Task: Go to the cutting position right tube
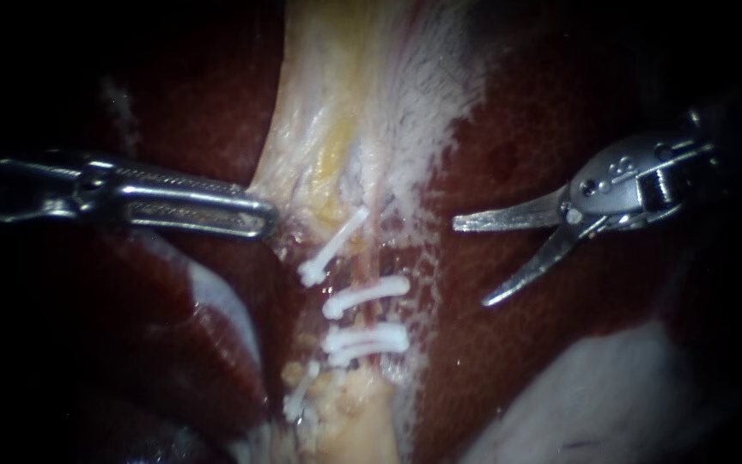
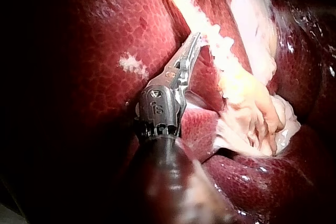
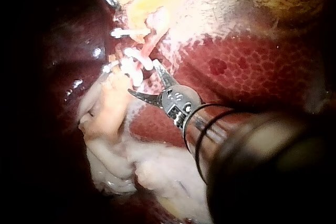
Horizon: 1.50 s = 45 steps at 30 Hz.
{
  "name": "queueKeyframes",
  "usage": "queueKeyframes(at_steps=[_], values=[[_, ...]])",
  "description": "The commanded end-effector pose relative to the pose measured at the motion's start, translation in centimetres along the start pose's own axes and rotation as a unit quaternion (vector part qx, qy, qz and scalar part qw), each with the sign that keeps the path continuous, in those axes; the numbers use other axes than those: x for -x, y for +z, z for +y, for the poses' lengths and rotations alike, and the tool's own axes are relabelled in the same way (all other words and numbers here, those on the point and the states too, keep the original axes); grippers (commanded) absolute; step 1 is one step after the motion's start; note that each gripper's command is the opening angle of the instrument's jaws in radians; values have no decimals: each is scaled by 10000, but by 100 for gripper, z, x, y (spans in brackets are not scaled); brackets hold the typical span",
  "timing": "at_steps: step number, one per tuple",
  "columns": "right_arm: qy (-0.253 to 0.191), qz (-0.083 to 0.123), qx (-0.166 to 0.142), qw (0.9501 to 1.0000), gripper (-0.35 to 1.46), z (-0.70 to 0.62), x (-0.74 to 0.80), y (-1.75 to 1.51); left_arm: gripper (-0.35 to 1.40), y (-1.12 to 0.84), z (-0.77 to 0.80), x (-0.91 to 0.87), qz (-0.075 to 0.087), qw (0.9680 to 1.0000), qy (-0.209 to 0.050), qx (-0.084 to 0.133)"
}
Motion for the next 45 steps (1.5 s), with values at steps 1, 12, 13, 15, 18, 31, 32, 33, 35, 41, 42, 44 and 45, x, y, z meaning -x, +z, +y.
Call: queueKeyframes(at_steps=[1, 12, 13, 15, 18, 31, 32, 33, 35, 41, 42, 44, 45], values=[[0, 0, 1, 10000, 143, 0, 0, 0, -35, 0, 0, 0, 0, 10000, 1, 4], [765, -33, -318, 9966, 138, -13, 16, 15, -35, -31, 7, 31, -4, 9999, -113, 9], [810, -38, -378, 9960, 136, -15, 18, 17, -35, -37, 9, 38, 2, 10000, -75, 35], [921, -54, -498, 9945, 133, -19, 23, 23, -35, -46, 10, 46, -36, 9999, -73, 66], [1082, -82, -635, 9921, 130, -24, 28, 31, -35, -58, 8, 55, -89, 9999, -19, 91], [1699, -276, -1151, 9783, 110, -41, 43, 73, -35, -83, -24, 86, -247, 9996, 83, 119], [1731, -289, -1175, 9774, 108, -41, 43, 76, -35, -84, -26, 87, -248, 9996, 82, 122], [1737, -298, -1196, 9771, 106, -41, 43, 78, -35, -84, -26, 87, -248, 9996, 81, 124], [1807, -325, -1236, 9752, 103, -42, 42, 84, -35, -84, -27, 87, -248, 9996, 81, 124], [1906, -384, -1331, 9718, 91, -43, 40, 100, -35, -84, -27, 87, -248, 9996, 80, 126], [1920, -393, -1344, 9714, 90, -42, 40, 102, -35, -84, -28, 87, -248, 9996, 79, 128], [1973, -416, -1373, 9698, 83, -42, 38, 108, -35, -84, -28, 87, -248, 9996, 78, 130], [1996, -423, -1378, 9692, 83, -41, 37, 110, -35, -84, -29, 88, -249, 9996, 78, 131]])
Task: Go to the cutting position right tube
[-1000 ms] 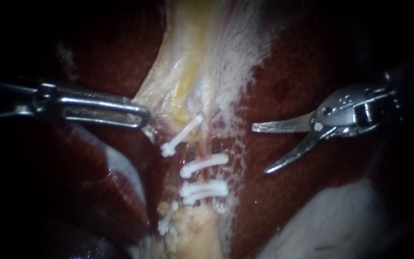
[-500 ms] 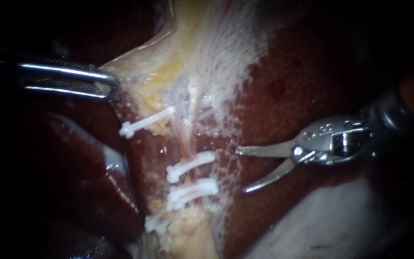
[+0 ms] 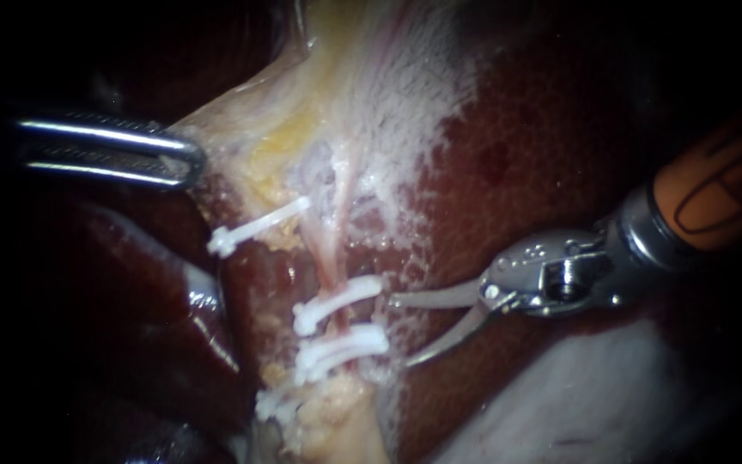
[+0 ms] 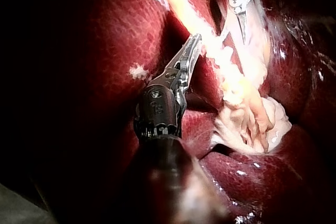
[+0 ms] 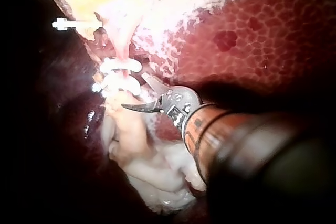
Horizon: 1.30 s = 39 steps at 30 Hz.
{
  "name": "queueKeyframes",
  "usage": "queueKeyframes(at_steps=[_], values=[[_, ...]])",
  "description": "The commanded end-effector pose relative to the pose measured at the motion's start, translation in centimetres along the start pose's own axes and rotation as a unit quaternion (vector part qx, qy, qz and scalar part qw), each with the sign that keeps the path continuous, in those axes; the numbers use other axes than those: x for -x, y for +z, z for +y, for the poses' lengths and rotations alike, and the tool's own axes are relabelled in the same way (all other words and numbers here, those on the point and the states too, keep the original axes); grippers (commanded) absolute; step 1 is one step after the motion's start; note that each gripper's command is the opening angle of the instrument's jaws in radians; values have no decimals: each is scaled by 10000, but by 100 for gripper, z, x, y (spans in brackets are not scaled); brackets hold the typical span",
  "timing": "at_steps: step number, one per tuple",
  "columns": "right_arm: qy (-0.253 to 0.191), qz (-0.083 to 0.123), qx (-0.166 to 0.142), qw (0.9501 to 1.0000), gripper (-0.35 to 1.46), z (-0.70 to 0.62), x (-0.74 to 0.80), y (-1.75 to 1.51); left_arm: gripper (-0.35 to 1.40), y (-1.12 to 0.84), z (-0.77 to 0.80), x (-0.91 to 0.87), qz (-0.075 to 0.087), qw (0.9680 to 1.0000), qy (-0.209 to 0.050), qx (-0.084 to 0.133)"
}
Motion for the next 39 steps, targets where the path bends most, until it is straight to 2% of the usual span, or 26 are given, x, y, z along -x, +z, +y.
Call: queueKeyframes(at_steps=[1, 12, 22, 28, 39], values=[[6, 3, 10, 10000, 83, 1, -2, 2, -35, 0, 0, 0, 0, 10000, -1, 2], [122, -27, -29, 9999, 64, 10, -17, 18, -35, 1, -2, 0, -1, 10000, -1, 9], [477, -164, -255, 9984, 26, 10, -16, 26, -35, 2, -2, 0, -2, 10000, 1, 14], [479, -236, -405, 9977, 16, 11, -21, 31, -35, 2, -2, -1, -2, 10000, 1, 15], [495, -207, -384, 9978, 16, 14, -27, 37, -35, 4, -3, -1, -3, 10000, 3, 22]])
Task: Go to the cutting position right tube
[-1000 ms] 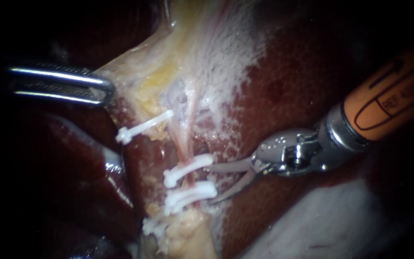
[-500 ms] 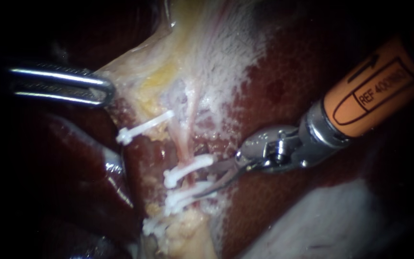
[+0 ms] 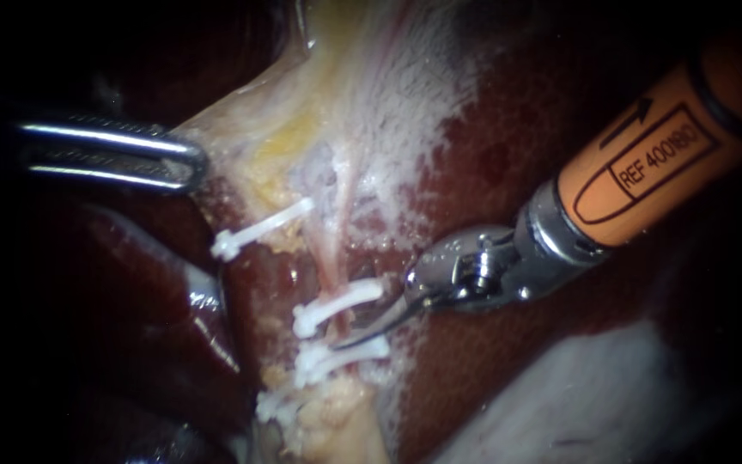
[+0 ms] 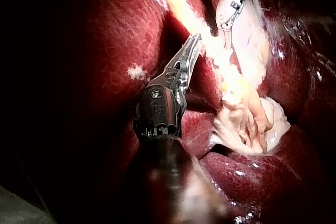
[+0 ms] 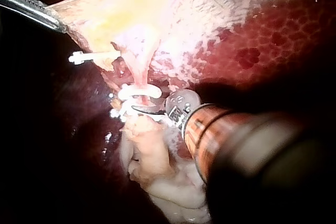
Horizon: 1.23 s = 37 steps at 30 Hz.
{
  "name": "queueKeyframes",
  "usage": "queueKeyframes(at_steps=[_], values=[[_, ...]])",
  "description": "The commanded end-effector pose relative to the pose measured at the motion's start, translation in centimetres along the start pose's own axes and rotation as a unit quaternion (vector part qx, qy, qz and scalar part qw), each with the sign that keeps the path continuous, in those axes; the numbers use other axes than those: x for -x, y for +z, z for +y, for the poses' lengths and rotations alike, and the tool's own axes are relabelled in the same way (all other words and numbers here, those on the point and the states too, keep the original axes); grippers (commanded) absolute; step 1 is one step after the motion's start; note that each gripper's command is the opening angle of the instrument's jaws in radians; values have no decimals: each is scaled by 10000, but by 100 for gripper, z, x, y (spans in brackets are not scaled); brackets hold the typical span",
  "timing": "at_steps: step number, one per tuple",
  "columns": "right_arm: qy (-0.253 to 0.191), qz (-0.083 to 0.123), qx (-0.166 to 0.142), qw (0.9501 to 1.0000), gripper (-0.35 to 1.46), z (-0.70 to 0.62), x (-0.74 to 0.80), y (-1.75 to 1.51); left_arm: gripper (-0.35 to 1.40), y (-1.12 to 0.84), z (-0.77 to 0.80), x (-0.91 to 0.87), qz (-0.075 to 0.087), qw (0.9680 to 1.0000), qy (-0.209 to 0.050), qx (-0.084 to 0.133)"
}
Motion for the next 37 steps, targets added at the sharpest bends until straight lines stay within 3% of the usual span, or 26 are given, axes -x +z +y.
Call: queueKeyframes(at_steps=[1, 13, 37], values=[[2, 12, -3, 10000, 16, 0, -1, 1, -35, 1, 0, 0, 0, 10000, -1, 4], [16, 34, 4, 10000, 16, 0, -10, 9, -35, 2, 0, -1, -1, 10000, 2, 7], [11, 42, -10, 10000, 16, 0, -10, 8, -35, 3, 1, -1, -2, 10000, 3, 8]])
